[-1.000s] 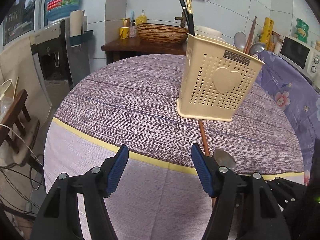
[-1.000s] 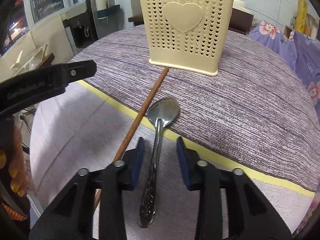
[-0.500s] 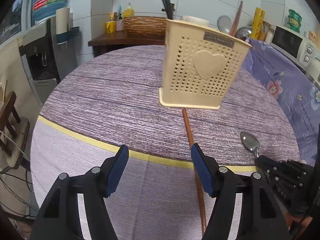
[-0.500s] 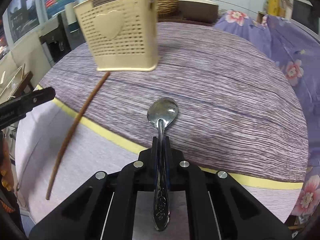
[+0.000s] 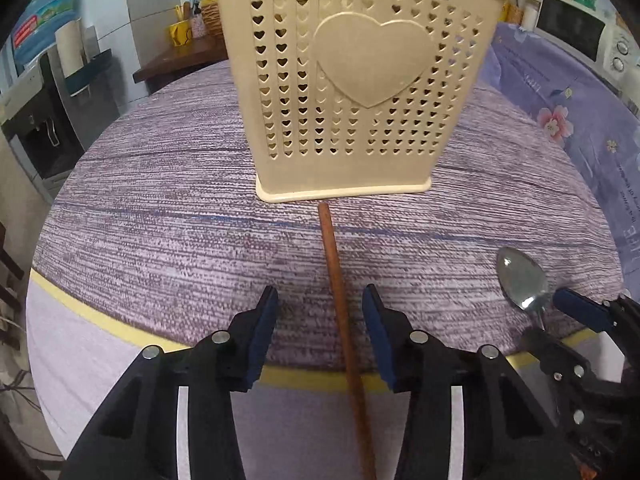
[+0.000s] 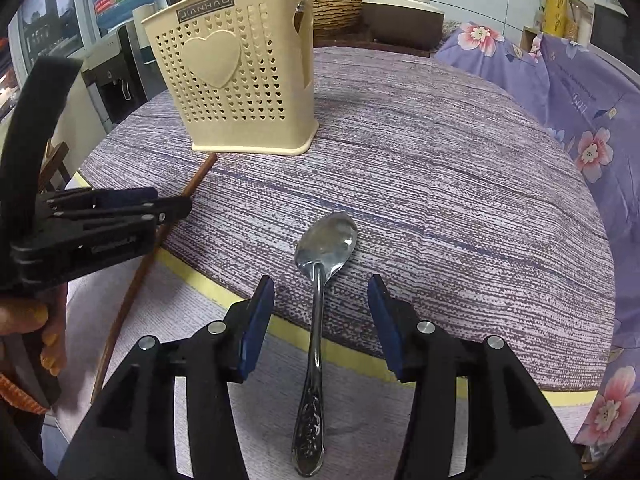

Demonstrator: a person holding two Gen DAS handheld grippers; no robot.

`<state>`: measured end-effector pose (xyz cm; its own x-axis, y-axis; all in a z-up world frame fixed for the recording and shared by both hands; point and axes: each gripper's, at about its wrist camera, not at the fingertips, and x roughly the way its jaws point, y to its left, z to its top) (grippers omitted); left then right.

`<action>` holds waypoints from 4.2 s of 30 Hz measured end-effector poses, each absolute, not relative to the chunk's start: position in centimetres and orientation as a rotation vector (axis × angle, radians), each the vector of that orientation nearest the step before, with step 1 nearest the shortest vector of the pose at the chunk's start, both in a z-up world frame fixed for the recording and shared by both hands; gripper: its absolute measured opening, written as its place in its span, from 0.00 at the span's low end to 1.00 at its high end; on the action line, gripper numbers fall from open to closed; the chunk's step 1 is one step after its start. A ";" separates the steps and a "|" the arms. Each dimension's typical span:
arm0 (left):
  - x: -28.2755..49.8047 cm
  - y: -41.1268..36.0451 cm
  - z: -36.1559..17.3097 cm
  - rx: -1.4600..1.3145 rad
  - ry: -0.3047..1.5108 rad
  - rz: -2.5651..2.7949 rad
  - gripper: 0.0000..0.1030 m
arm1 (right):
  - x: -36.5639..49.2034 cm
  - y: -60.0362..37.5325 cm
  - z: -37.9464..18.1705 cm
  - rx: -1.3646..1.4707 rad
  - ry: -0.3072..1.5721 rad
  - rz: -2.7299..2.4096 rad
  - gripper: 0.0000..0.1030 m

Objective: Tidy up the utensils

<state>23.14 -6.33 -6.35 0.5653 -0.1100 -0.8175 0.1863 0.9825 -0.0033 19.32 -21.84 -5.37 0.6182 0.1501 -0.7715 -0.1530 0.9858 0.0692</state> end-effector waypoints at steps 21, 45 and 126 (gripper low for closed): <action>24.7 -4.9 -3.6 -0.004 0.916 -0.163 0.08 | 22.5 -21.9 -5.7 0.042 0.959 0.219 0.48; 23.1 -5.4 0.0 0.020 0.820 -0.185 0.08 | 22.3 -21.0 -2.8 0.091 0.873 0.312 0.03; 21.2 -3.8 3.1 -0.034 0.733 -0.225 0.08 | 23.1 -17.9 -4.2 -0.175 0.957 0.451 0.37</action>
